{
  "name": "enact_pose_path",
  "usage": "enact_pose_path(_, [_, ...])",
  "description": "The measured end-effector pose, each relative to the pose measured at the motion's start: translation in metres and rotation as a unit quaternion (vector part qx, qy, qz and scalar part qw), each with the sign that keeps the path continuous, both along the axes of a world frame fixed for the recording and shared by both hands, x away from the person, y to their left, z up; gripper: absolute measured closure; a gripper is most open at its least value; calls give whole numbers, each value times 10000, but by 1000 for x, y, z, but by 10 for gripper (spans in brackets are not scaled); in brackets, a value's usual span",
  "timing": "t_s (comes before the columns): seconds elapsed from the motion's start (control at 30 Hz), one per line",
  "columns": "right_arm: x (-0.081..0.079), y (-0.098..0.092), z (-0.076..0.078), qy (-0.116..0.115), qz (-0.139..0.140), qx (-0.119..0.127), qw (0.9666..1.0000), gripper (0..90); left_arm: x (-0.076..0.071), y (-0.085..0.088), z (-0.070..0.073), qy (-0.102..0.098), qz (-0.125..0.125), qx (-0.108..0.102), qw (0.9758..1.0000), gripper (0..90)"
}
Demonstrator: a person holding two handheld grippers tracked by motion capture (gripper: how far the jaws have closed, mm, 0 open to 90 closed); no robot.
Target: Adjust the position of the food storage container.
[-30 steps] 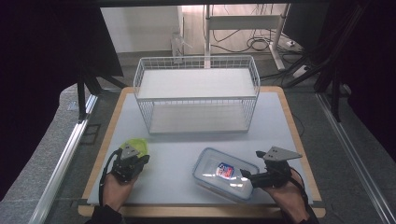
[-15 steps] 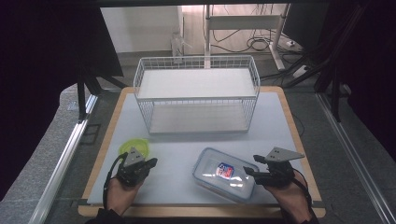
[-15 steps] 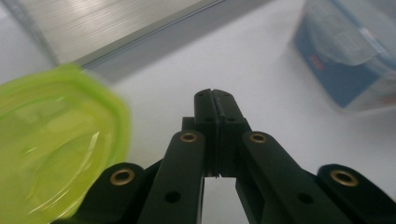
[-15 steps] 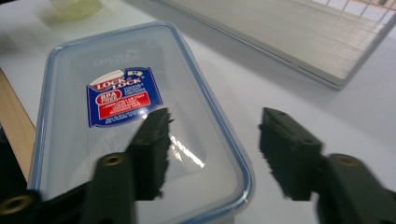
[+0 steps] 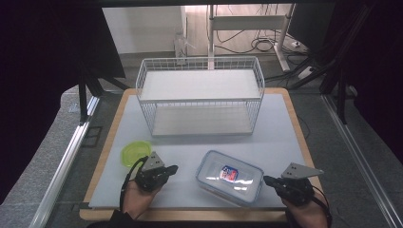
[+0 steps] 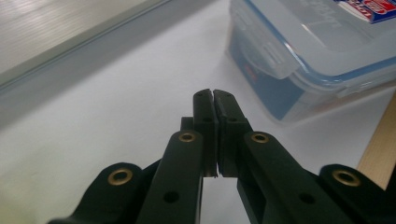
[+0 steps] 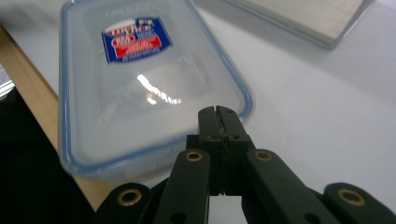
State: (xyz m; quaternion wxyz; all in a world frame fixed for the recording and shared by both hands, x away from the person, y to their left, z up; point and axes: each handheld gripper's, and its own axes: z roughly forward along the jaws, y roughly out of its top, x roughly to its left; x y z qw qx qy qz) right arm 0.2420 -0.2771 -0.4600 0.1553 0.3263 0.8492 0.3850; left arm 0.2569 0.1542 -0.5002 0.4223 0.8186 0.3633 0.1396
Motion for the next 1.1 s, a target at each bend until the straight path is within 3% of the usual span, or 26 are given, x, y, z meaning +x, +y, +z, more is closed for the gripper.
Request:
enact_pose_path(0.17, [-7,-5,-9,224,-76,-49,9997,900,1,-18,-3,-17,-234,130,9996,874])
enact_pose_path(0.23, [-8,-6,-10,278,-80,-61,9996,900,1,-21,-3,6,-264,116,9996,874])
enact_pose_path(0.33, [-9,-5,-17,561,-114,-161,9982,900,4,-31,-7,100,-362,59,9993,875])
enact_pose_path(0.43, [-8,-2,-20,653,-72,-182,9977,900,5,-39,-10,142,-444,91,9989,874])
enact_pose_path(0.6, [-6,5,-21,697,-29,-251,9972,900,3,-45,-11,159,-503,125,9985,870])
enact_pose_path(0.73, [0,10,-24,676,-13,-466,9966,900,3,-44,-11,204,-474,103,9986,870])
enact_pose_path(1.0, [26,17,-25,642,-100,-472,9968,900,5,-41,-12,272,-353,114,9989,872])
enact_pose_path(1.1, [41,25,-26,568,-67,-601,9966,900,5,-39,-12,252,-287,180,9991,873])
